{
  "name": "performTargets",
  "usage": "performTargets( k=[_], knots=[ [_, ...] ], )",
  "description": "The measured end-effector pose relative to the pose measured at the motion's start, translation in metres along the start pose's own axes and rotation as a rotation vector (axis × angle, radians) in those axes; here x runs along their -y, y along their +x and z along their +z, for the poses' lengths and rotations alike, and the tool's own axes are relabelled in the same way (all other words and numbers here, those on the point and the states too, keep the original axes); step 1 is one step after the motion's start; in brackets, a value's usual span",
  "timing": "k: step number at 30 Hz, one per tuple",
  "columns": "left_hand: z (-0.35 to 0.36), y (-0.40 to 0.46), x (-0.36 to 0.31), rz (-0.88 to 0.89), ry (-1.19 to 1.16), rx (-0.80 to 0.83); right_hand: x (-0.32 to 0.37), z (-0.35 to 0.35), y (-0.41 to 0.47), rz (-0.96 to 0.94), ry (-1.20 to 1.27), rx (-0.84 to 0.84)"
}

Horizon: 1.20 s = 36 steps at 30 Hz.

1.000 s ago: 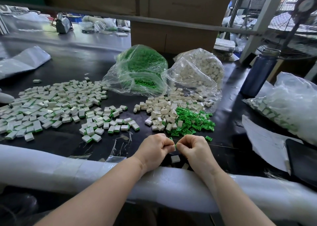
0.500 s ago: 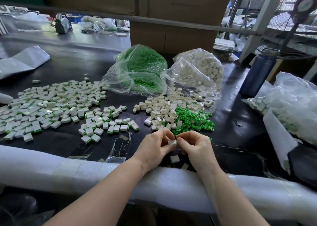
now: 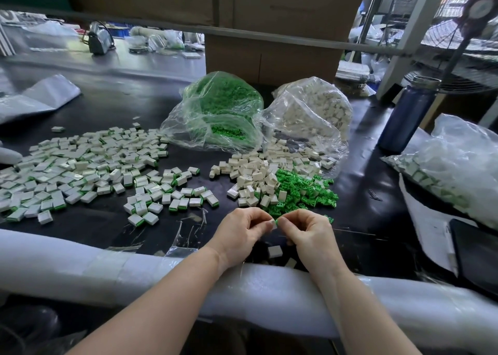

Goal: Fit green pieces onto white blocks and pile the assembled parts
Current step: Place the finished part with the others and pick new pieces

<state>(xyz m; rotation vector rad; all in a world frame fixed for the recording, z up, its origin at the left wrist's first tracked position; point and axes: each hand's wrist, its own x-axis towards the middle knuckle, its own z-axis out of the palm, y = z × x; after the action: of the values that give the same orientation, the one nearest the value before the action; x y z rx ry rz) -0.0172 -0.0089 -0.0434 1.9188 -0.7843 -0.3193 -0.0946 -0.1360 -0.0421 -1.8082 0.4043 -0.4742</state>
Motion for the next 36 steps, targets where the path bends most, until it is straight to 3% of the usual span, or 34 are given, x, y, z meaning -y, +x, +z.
performTargets(
  k=[9,15,22,36],
  knots=[
    [0.0018,-0.0002,0.0004,-0.003,0.064,0.038,0.0021,0.0011,-0.0014,-0.003,-0.156,0.019],
    [0.0036,0.0001,0.0025,0.089,0.241,0.03,0.0028,0.0004,-0.001,-0.004,-0.213,0.069],
    [0.003,0.0009,0.0003,-0.011,-0.071,-0.006,0.0034,0.0003,-0.0012,0.007,0.099,0.007],
    [0.0011,-0.0011,-0.0037,-0.034,-0.118,-0.011,0.0032,-0.0021,-0.0021,-0.046,0.151,0.071]
  ],
)
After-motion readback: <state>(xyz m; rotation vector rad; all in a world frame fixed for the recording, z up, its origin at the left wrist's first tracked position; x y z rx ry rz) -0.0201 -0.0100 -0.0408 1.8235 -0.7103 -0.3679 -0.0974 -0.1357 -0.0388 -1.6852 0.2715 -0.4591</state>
